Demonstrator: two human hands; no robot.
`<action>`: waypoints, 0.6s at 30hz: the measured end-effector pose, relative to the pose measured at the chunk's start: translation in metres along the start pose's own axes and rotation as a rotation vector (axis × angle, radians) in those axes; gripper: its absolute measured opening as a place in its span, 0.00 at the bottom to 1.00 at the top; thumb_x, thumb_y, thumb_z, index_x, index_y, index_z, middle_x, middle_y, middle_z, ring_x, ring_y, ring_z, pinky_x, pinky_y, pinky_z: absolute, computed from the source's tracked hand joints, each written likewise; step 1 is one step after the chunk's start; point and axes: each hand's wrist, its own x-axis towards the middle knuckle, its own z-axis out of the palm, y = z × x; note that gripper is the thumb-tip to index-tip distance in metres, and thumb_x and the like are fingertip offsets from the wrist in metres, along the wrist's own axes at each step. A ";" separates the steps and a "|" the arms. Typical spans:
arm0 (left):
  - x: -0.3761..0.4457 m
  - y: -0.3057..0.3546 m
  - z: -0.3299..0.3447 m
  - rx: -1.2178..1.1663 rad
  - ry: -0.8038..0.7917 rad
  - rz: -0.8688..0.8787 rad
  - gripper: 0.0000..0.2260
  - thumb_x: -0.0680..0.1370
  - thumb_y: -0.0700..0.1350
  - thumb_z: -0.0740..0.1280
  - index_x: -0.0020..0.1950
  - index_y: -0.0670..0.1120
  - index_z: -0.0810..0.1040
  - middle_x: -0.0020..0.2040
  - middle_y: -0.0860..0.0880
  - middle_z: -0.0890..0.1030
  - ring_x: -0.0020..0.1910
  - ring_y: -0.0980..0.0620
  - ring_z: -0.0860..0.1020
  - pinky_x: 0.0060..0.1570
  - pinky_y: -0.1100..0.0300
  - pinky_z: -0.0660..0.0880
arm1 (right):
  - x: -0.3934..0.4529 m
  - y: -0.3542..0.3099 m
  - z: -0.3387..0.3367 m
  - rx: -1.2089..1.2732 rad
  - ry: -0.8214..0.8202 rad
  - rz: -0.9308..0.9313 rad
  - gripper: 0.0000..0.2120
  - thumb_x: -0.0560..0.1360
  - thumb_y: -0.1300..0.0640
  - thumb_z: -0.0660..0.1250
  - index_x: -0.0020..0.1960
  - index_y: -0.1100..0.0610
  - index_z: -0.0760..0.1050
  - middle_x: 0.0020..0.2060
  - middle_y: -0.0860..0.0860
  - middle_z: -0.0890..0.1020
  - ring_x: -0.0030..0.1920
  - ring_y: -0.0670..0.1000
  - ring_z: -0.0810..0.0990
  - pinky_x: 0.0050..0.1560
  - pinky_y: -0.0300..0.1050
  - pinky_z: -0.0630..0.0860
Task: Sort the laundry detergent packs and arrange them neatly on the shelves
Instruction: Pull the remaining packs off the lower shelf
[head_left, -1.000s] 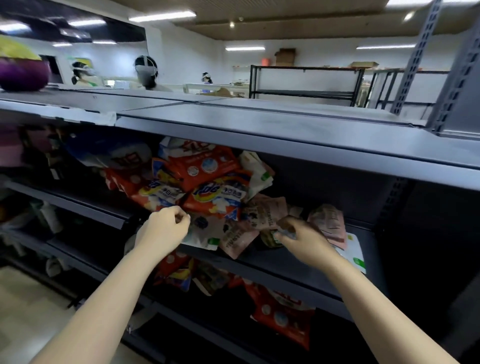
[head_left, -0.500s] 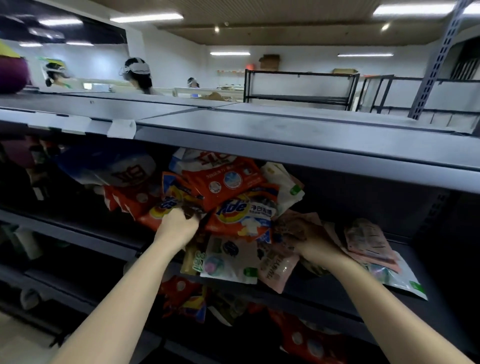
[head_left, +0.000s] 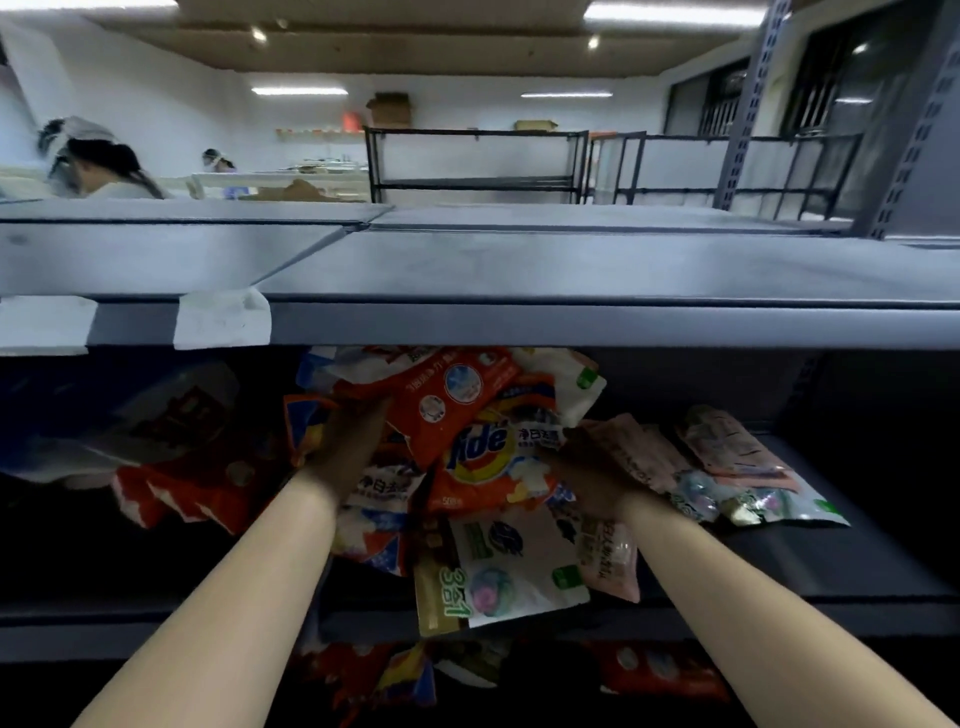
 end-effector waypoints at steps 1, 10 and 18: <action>0.003 0.002 -0.001 -0.075 0.012 -0.022 0.20 0.78 0.56 0.64 0.68 0.51 0.71 0.61 0.46 0.78 0.56 0.45 0.78 0.59 0.45 0.75 | 0.000 -0.003 0.003 0.170 -0.043 0.030 0.19 0.77 0.50 0.66 0.64 0.59 0.73 0.55 0.58 0.81 0.56 0.60 0.80 0.58 0.55 0.76; 0.022 0.000 0.002 -0.266 -0.067 -0.212 0.23 0.76 0.54 0.68 0.67 0.46 0.71 0.59 0.42 0.79 0.57 0.41 0.78 0.61 0.43 0.73 | 0.001 -0.008 0.025 0.651 -0.086 0.136 0.17 0.75 0.64 0.68 0.63 0.62 0.73 0.50 0.59 0.83 0.44 0.55 0.84 0.40 0.48 0.82; 0.014 0.000 0.024 -0.088 0.181 -0.157 0.21 0.81 0.55 0.57 0.71 0.46 0.65 0.66 0.41 0.72 0.64 0.41 0.72 0.64 0.43 0.69 | -0.004 -0.017 0.024 0.565 0.147 0.175 0.17 0.76 0.64 0.66 0.65 0.65 0.72 0.59 0.65 0.78 0.55 0.62 0.79 0.55 0.55 0.77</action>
